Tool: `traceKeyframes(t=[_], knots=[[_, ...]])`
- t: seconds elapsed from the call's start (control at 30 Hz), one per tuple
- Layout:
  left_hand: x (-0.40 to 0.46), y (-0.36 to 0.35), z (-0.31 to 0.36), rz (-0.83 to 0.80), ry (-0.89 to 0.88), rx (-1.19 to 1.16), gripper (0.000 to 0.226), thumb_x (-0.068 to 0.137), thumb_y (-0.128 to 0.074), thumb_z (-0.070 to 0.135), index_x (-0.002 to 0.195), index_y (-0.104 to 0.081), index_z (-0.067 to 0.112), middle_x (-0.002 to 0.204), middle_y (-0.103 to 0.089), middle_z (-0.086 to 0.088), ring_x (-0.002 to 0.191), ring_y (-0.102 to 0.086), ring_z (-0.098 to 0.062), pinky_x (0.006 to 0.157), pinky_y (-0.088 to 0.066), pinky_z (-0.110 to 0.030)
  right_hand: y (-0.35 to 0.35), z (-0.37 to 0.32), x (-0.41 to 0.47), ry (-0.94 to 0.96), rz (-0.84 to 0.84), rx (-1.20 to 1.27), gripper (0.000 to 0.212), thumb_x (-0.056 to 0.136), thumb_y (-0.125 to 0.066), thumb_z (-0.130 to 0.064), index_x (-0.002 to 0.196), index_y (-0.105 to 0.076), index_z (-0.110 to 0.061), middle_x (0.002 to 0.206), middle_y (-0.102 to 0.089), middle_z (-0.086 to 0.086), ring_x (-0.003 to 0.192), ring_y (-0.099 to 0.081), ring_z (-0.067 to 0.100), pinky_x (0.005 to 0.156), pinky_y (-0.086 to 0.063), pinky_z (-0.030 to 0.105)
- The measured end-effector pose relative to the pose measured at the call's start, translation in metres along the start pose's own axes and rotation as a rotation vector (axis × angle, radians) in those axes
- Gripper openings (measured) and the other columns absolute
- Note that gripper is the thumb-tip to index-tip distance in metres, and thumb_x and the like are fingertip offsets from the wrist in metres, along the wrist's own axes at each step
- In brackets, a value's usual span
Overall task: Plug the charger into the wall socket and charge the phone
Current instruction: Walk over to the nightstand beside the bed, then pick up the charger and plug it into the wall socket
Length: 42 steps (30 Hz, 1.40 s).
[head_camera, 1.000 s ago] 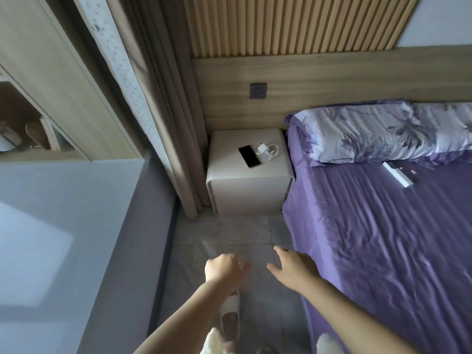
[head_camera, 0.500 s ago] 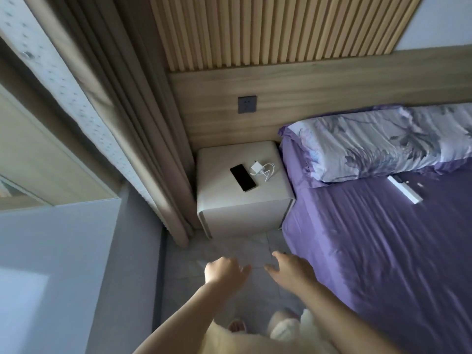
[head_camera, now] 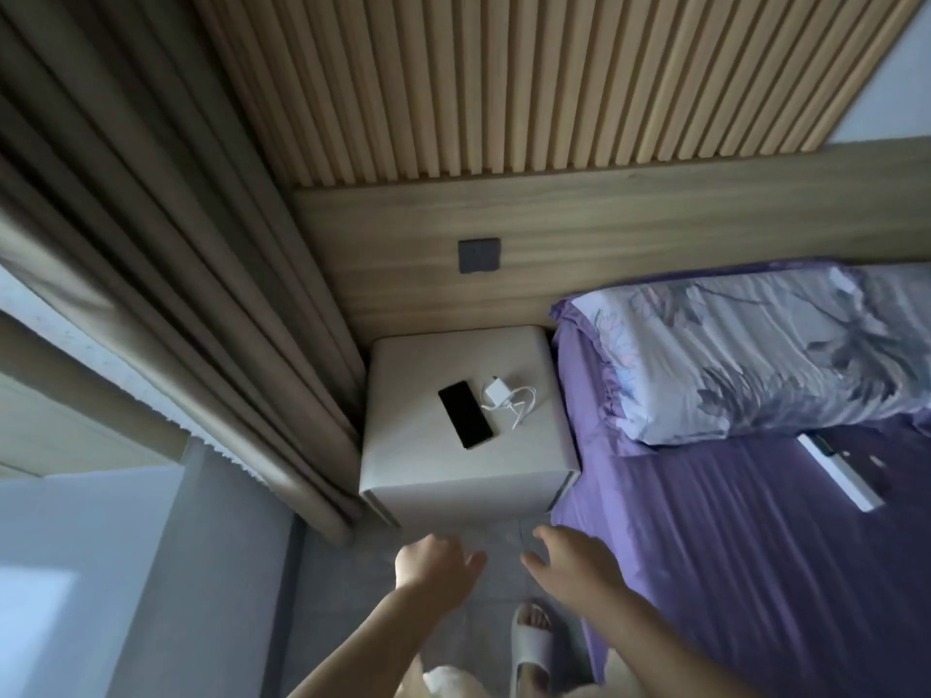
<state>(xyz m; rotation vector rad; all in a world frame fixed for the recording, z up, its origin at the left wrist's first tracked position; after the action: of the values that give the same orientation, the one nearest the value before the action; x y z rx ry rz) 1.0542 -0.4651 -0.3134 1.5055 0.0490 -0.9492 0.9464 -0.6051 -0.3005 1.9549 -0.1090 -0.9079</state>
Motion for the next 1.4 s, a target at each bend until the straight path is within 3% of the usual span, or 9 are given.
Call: traceKeyframes(t=[0.2, 0.4, 0.53, 0.73, 0.97, 1.2, 1.4], knots=[[0.050, 0.037, 0.031, 0.085, 0.065, -0.132, 0.042, 0.089, -0.043, 0.054, 0.112, -0.065, 0.027, 0.111, -0.071, 0.002, 0.104, -0.065, -0.025, 0.082, -0.051, -0.032, 0.055, 0.018, 0.071, 0.051, -0.007, -0.042, 0.047, 0.091, -0.044, -0.046, 0.125, -0.054, -0.015, 0.128, -0.063, 0.008, 0.119, -0.057, 0.029, 0.095, -0.046, 0.035], [0.075, 0.056, 0.043, 0.064, 0.112, -0.168, 0.045, 0.088, -0.041, 0.055, 0.110, -0.067, 0.025, 0.109, -0.072, 0.000, 0.102, -0.066, -0.025, 0.077, -0.049, -0.029, 0.082, 0.017, 0.109, 0.117, 0.010, -0.051, 0.042, 0.090, -0.046, -0.045, 0.112, -0.056, -0.012, 0.113, -0.067, 0.008, 0.105, -0.062, 0.030, 0.085, -0.048, 0.035], [0.102, 0.071, 0.047, -0.007, 0.085, -0.121, 0.050, 0.088, -0.033, 0.056, 0.108, -0.068, 0.025, 0.113, -0.070, 0.001, 0.105, -0.065, -0.024, 0.074, -0.047, -0.031, 0.096, 0.011, 0.138, 0.128, 0.015, -0.052, 0.044, 0.091, -0.045, -0.045, 0.116, -0.056, -0.010, 0.113, -0.067, 0.009, 0.106, -0.062, 0.030, 0.087, -0.048, 0.035], [0.146, 0.098, 0.029, -0.054, 0.073, -0.139, 0.048, 0.091, -0.038, 0.054, 0.114, -0.067, 0.024, 0.118, -0.069, 0.000, 0.108, -0.063, -0.023, 0.085, -0.049, -0.029, 0.097, -0.011, 0.176, 0.080, -0.007, -0.022, 0.041, 0.091, -0.044, -0.044, 0.111, -0.056, -0.011, 0.108, -0.068, 0.008, 0.104, -0.063, 0.030, 0.084, -0.045, 0.034], [0.218, 0.127, 0.014, -0.105, -0.020, -0.192, 0.050, 0.091, -0.038, 0.061, 0.121, -0.064, 0.031, 0.121, -0.068, 0.006, 0.110, -0.063, -0.017, 0.087, -0.049, -0.029, 0.100, -0.025, 0.232, -0.033, -0.039, 0.054, 0.048, 0.091, -0.043, -0.045, 0.130, -0.048, -0.018, 0.128, -0.062, 0.004, 0.120, -0.055, 0.026, 0.097, -0.045, 0.034], [0.267, 0.118, 0.021, -0.188, -0.049, -0.230, 0.047, 0.091, -0.038, 0.060, 0.118, -0.063, 0.032, 0.118, -0.069, 0.007, 0.106, -0.064, -0.015, 0.082, -0.047, -0.025, 0.097, -0.011, 0.280, -0.131, -0.033, 0.093, 0.042, 0.089, -0.047, -0.044, 0.124, -0.047, -0.022, 0.122, -0.061, 0.002, 0.115, -0.056, 0.023, 0.091, -0.047, 0.034], [0.329, 0.110, 0.038, -0.171, -0.059, -0.283, 0.042, 0.092, -0.047, 0.047, 0.129, -0.054, 0.028, 0.126, -0.063, 0.001, 0.114, -0.060, -0.021, 0.088, -0.049, -0.031, 0.089, 0.007, 0.329, -0.139, -0.031, 0.089, 0.060, 0.091, -0.050, -0.038, 0.144, -0.028, -0.021, 0.144, -0.042, 0.002, 0.127, -0.046, 0.023, 0.098, -0.045, 0.034]])
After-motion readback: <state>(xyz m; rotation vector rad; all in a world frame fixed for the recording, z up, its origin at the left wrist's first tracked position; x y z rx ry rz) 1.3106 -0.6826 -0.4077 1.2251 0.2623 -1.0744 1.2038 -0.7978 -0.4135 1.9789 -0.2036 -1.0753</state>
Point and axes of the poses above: each hand's wrist, its own x-axis towards the middle knuckle, its own y-axis out of the back of the hand, z = x × y, the point moved 2 cm from there along x, towards the middle knuckle
